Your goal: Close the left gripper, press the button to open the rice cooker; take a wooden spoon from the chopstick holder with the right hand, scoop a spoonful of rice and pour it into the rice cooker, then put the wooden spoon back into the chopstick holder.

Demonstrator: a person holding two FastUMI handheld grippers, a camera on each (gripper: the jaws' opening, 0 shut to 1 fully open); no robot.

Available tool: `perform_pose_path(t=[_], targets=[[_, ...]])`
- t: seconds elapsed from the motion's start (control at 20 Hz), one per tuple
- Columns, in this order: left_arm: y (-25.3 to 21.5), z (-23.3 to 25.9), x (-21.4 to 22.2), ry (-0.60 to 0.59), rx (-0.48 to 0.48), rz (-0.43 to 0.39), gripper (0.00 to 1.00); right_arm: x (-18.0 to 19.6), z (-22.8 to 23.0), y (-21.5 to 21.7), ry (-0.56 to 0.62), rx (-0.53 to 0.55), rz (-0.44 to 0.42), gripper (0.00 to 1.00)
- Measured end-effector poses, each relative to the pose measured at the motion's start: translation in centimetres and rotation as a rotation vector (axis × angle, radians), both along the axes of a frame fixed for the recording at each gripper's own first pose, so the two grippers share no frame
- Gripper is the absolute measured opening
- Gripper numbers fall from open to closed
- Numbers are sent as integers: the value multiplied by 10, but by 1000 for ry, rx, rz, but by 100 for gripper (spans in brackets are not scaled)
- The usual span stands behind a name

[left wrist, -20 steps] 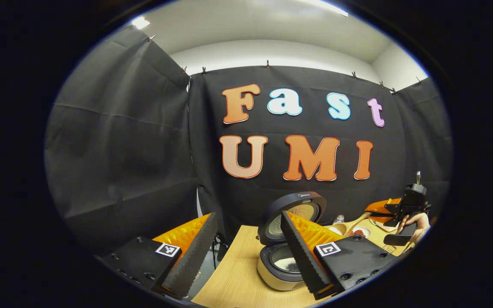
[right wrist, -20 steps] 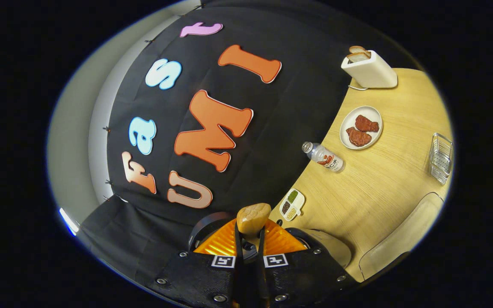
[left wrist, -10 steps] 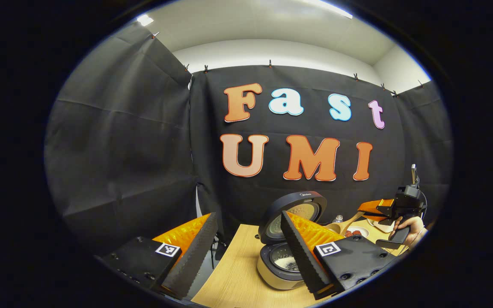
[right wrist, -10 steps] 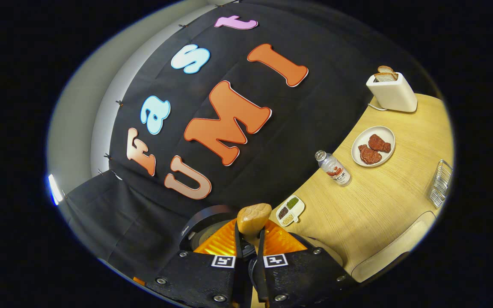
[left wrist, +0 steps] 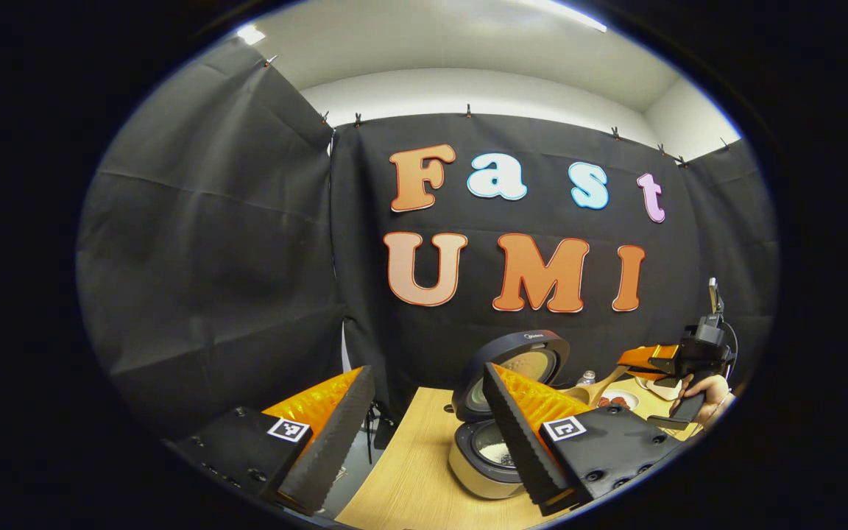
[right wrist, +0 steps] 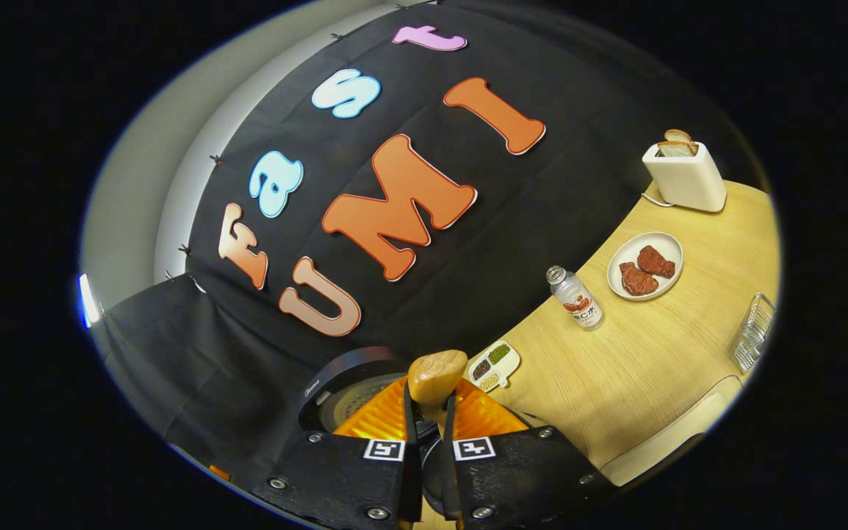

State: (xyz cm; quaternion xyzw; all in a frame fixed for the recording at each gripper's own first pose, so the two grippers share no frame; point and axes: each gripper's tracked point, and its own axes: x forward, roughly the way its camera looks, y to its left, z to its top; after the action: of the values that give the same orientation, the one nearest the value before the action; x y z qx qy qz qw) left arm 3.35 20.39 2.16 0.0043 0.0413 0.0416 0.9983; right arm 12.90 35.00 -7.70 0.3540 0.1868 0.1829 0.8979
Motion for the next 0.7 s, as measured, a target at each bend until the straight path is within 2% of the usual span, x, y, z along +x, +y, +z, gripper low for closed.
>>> perform_pose_path(t=[0.05, 0.1, 0.3, 0.7], targets=[[-1, 0, 0, -1, 0, -2, 100, 0, 0, 1, -7, -9, 2, 10], [0, 1, 2, -2, -1, -3, 97, 0, 1, 2, -16, -18, 5, 10], [-1, 0, 4, -2, -5, -11, 99, 4, 7, 9, -50, -61, 16, 10], [2, 1, 2, -5, -16, -13, 97, -1, 12, 21, -118, -149, 52, 10]])
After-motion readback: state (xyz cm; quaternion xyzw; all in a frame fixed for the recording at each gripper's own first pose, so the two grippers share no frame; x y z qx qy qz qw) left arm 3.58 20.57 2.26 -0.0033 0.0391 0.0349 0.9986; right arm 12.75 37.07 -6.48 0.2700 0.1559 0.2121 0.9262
